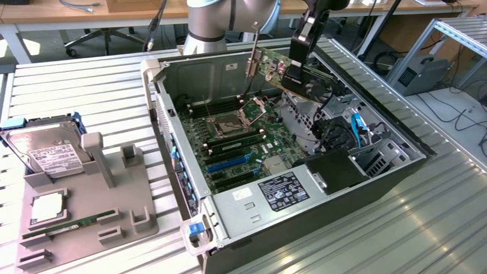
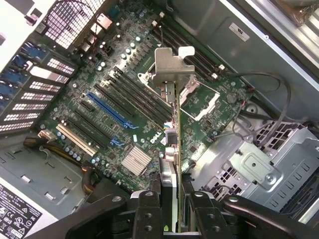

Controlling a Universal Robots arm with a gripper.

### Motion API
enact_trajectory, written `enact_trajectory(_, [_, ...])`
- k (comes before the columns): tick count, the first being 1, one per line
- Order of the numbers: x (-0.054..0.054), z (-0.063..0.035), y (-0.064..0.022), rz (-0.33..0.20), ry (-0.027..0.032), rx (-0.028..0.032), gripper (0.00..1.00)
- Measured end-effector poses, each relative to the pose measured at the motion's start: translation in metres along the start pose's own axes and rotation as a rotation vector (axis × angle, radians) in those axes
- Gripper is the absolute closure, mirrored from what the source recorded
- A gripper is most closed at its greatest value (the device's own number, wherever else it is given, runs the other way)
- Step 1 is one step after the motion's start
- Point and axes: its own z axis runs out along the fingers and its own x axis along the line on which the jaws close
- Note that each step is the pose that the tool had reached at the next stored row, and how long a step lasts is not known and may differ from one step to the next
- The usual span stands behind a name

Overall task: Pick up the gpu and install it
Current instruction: 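Insert the gpu into the slot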

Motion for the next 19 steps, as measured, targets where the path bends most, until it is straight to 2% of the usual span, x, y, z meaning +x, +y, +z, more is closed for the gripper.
enact_trajectory(19, [0.0000, 0.0001, 0.0000, -0.067, -0.0004, -0.0017, 0.73])
